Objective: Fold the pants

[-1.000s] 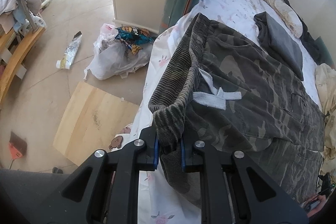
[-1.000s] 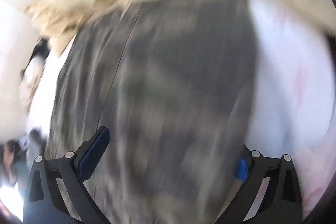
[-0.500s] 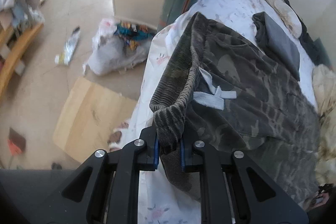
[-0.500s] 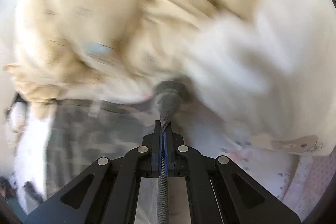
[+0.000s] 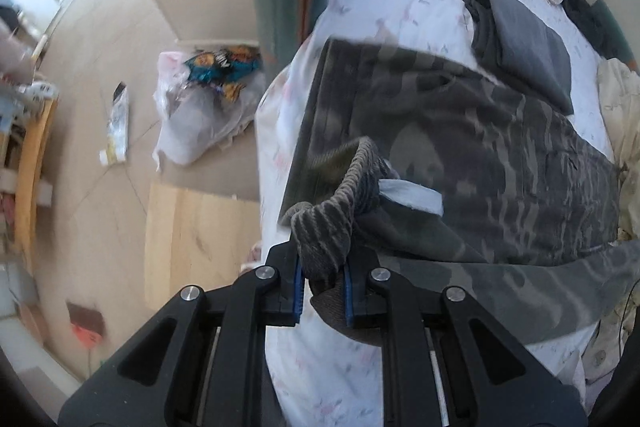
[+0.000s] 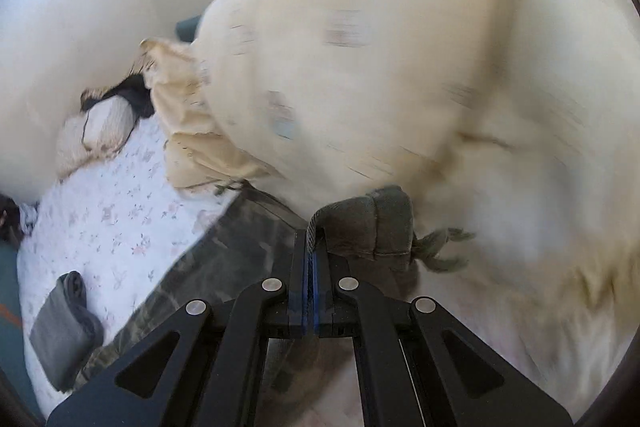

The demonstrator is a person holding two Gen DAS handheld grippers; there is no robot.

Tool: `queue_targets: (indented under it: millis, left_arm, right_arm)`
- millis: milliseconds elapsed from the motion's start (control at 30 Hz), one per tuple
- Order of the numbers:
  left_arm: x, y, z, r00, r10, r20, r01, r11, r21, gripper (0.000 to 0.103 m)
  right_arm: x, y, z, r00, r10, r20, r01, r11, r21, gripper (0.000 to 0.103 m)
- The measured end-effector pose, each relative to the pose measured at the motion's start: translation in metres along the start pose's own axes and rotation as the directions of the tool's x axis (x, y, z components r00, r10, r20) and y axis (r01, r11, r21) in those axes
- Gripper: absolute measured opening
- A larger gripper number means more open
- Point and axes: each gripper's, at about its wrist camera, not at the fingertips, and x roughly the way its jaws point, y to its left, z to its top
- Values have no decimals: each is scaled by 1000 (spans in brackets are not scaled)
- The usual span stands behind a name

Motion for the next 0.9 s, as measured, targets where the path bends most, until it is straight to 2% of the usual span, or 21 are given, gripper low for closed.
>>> queue_targets:
  millis: [133,200,333,433,467,500,533,567,600,633,700,767,800,833,867,900]
  left_arm:
    - [30,-14,70,999,-5,-31,6,1000,19,12]
    - [51,-21,99,999,5,-51,-4,1000,30,13]
    - [91,-38,128,997,47,-58,-44,998,48,13]
    - [104,-35,135,999,12,-36,-13,1000,-20,21]
    - [105,-31,135,999,-8,-32,6,999,-44,27]
    - [102,-26,133,1000,-20,-19,19,998,-68,45]
    - [98,-22,132,1000,-11,-7,11,997,-75,58]
    - [93,-20,130,1000,1,13,0,997,-75,76]
    - [84,-18,126,999,12,46,-9,997,-73,80]
    - [69,-17,117,995,17,101,-11,998,-59,80]
    - [52,-25,107,987,33,156,-30,999,-18,80]
    - [27,-48,85,962,64,264,-93,991,100,80]
    - [16,-60,76,942,79,325,-134,980,149,80]
    - [3,-71,67,912,90,399,-182,963,199,80]
    - [-11,-81,58,875,96,474,-224,949,221,80]
    - [-20,-87,56,853,104,511,-247,943,222,80]
  right_arm:
    - [73,63,21,995,-91,-47,83,986,-142,0]
    - [115,92,26,987,-150,-65,132,966,-224,0]
    - [184,135,14,970,-227,-90,183,920,-348,0]
    - [215,150,-2,957,-270,-105,201,881,-429,0]
    - [215,145,-3,958,-267,-107,196,879,-434,0]
    - [219,144,-4,955,-268,-126,189,880,-437,2]
    - [225,142,-4,947,-277,-166,180,879,-441,2]
    - [226,140,-5,942,-282,-181,175,874,-454,2]
    - [223,140,-5,943,-282,-179,170,866,-470,5]
    - [215,140,-5,946,-282,-158,170,851,-497,8]
    - [194,142,-5,962,-254,-103,161,828,-536,30]
    - [158,145,-7,974,-224,23,195,792,-578,72]
    - [142,147,-9,975,-208,82,216,778,-590,83]
    - [122,150,-11,970,-185,160,245,763,-598,83]
    - [112,151,-12,967,-172,190,253,760,-599,83]
    - [100,151,-14,973,-136,187,222,770,-597,83]
